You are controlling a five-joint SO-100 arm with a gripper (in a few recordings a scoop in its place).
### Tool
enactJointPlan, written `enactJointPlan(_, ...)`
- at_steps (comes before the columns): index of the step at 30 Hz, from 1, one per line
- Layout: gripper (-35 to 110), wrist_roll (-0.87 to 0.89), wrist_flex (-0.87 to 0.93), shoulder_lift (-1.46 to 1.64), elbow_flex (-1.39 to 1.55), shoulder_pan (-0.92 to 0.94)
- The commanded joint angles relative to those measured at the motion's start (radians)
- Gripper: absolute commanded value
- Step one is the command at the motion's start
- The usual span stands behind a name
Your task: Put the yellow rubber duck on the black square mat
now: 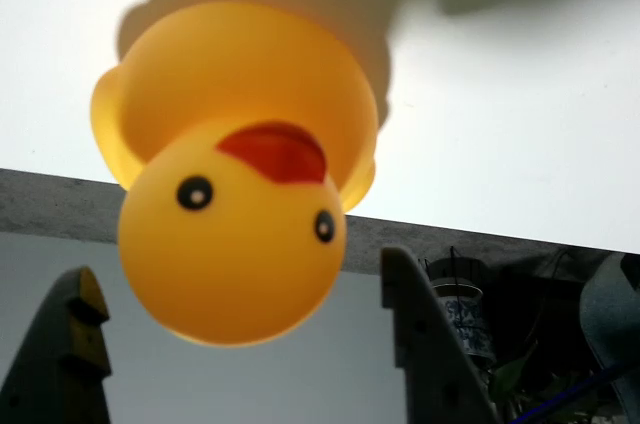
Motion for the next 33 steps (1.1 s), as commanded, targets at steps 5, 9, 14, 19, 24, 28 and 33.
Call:
enactJointPlan(5,33,-0.015,-0.003,0.003,-0.020,-0.031)
enactJointPlan(9,33,-0.015,-0.005,-0.028,-0.021,-0.031)
enactJointPlan(14,33,-0.015,-0.005,-0.038,-0.026,-0.031)
enactJointPlan(19,33,-0.015,-0.005,-0.040,-0.023,-0.031)
enactJointPlan(24,32,-0.015,-0.005,-0.040,-0.023,-0.031)
enactJointPlan(28,32,-0.015,-0.005,-0.038,-0.023,-0.031)
enactJointPlan(33,32,-0.015,-0.003,-0.037,-0.025,-0.031)
